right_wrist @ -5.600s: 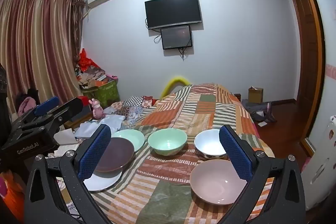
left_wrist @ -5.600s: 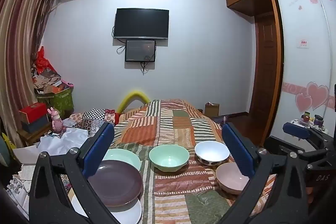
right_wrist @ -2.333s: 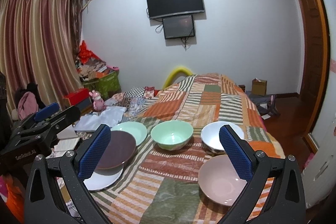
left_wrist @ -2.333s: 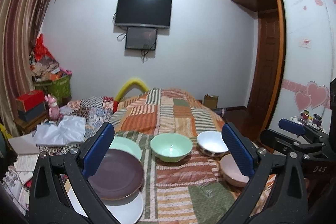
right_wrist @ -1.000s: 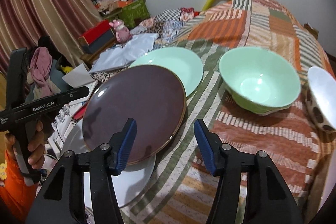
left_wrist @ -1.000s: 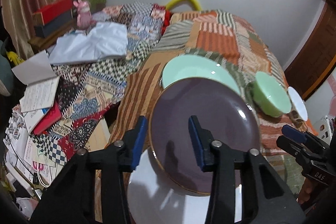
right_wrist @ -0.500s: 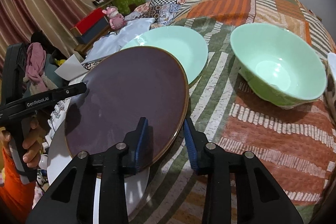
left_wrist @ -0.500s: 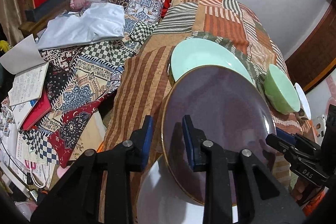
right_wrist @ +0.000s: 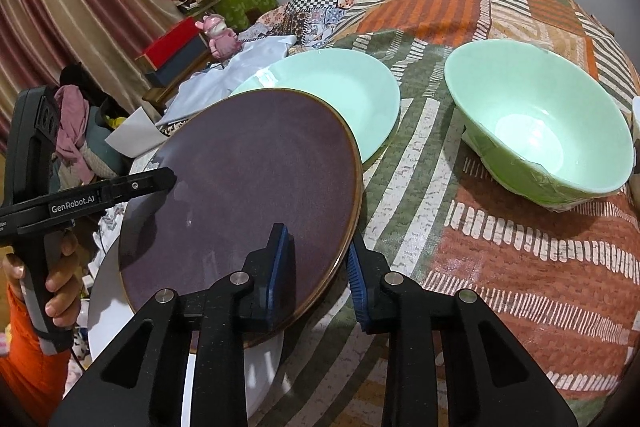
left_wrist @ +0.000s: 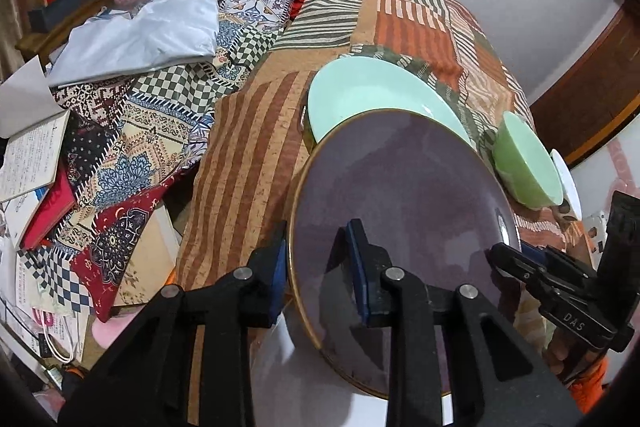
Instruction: Organize plates and bowls
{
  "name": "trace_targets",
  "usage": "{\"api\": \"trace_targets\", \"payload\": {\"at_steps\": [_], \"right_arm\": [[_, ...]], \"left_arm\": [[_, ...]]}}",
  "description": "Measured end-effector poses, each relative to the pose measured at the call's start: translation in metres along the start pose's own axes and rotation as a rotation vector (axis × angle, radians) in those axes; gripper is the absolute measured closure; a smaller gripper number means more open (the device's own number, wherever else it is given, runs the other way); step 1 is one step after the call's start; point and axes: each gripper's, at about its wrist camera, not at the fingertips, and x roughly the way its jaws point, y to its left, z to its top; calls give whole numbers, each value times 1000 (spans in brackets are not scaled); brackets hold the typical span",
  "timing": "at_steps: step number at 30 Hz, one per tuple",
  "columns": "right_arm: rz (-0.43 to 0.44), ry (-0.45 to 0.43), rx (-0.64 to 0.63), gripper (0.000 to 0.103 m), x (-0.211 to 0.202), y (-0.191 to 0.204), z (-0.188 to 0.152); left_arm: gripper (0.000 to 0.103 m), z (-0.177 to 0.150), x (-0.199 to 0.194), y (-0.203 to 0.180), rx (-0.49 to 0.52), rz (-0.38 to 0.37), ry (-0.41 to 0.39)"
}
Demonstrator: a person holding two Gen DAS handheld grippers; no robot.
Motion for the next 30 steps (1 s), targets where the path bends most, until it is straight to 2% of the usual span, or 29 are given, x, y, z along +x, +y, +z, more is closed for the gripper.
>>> {"api": "trace_targets", "payload": {"at_steps": [8, 30], "right_arm": [[-4, -4, 12, 78, -7, -5, -3], [-39, -102, 46, 77, -72, -27, -24]], "left_arm": [[75, -4, -6, -10, 18, 14, -6], [75, -26, -45, -68, 68, -61, -65]]}}
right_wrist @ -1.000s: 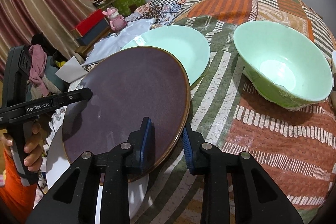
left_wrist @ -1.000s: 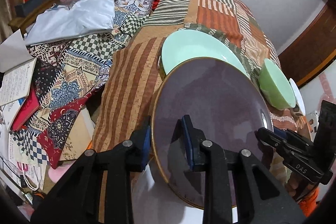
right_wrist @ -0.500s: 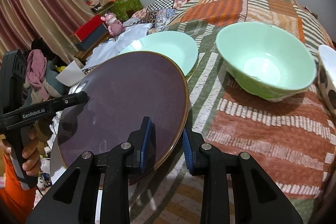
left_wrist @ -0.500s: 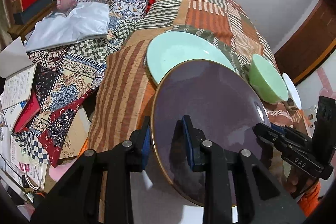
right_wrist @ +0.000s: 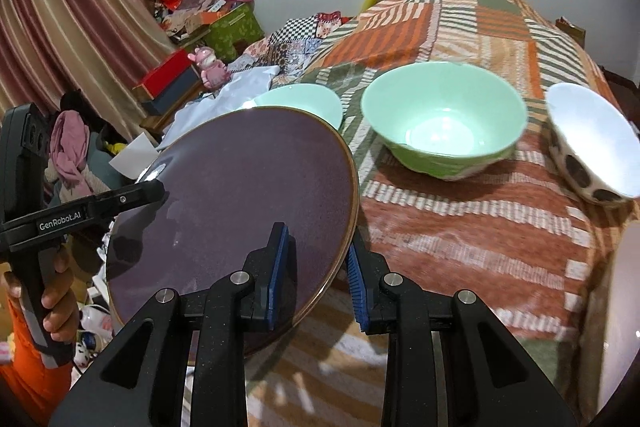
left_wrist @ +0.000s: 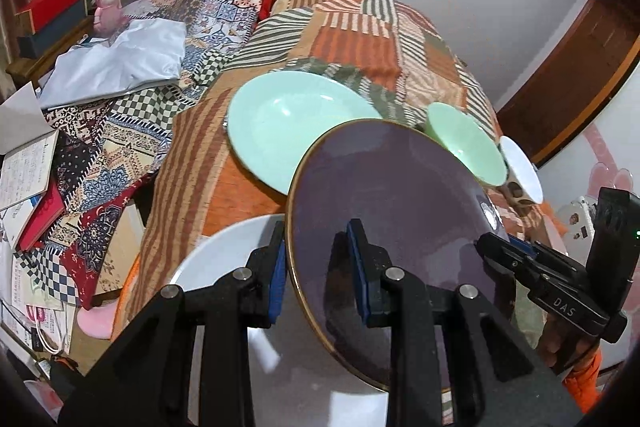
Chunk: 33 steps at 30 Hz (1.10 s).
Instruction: Organize plates and bowls
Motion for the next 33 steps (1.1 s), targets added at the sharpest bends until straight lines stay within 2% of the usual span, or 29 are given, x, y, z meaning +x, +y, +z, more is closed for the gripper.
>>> {"api": "trace_targets", "payload": {"at_steps": [14, 23, 33], "right_arm": [[-36, -42, 50, 78, -45, -28, -25], [-60, -38, 98, 78, -60, -49, -47], [-95, -16, 143, 77, -66, -61, -70]], "left_arm": [[75, -20, -10, -56, 61, -29, -5], [75, -40, -2, -86, 98, -41, 34], [75, -56, 18, -99, 117, -50, 94]]}}
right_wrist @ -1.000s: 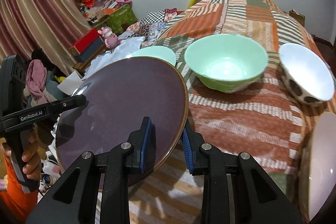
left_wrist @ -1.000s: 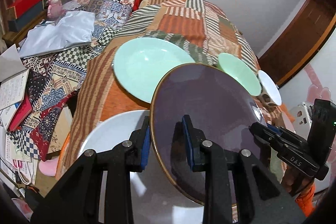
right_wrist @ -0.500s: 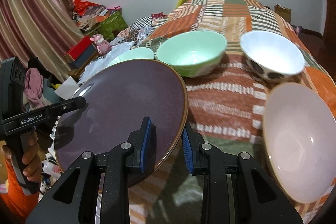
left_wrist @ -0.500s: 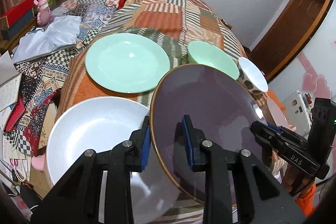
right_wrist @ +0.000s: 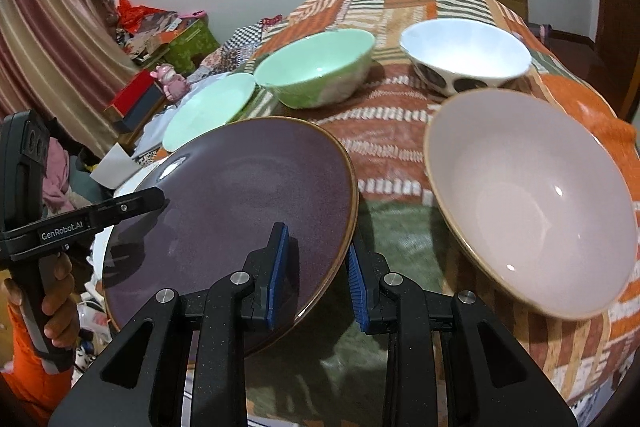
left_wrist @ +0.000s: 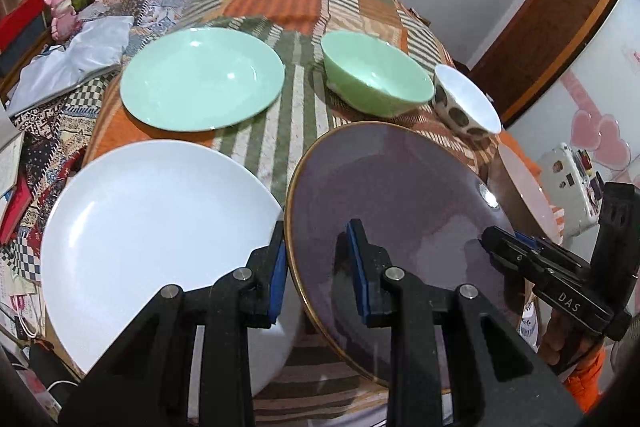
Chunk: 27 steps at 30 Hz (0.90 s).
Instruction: Organize plates and bowls
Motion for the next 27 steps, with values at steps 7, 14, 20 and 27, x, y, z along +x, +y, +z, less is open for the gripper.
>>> {"api": "trace_targets", "payload": {"at_steps": [7, 14, 20, 27], "right_arm": [[-36, 4, 25, 77, 1, -7, -6], [-54, -2, 65, 77, 2, -16, -7], [-69, -4, 101, 77, 3, -20, -9], [-76, -3, 114, 77, 5, -23, -9]], "left_arm": [[75, -6, 18, -6, 9, -9, 40], [75, -2, 34, -11, 19, -10, 53], [75, 5, 45, -13, 29, -7, 66], [75, 8, 56, -13, 30, -15, 84]]}}
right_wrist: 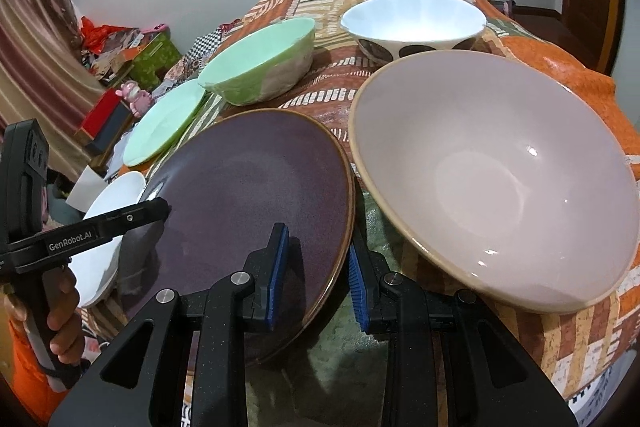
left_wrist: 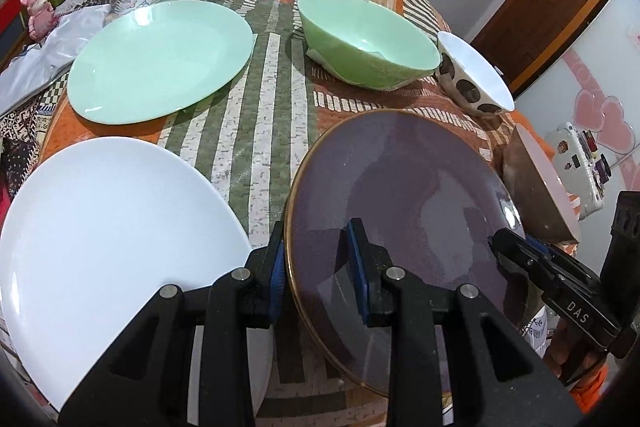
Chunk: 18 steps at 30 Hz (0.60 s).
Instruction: Organize plates and bowls
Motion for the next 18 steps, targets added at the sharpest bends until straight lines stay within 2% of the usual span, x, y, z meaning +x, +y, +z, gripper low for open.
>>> {"api": "trace_targets", "payload": {"at_steps": [9, 18], "right_arm": [[-10, 4, -27, 77, -5, 2, 2], [-15, -24, -48, 77, -25, 7, 1]], "left_arm": [[75, -3, -2, 1, 4, 13, 1], [75, -9, -31, 1, -2, 36, -59]]}}
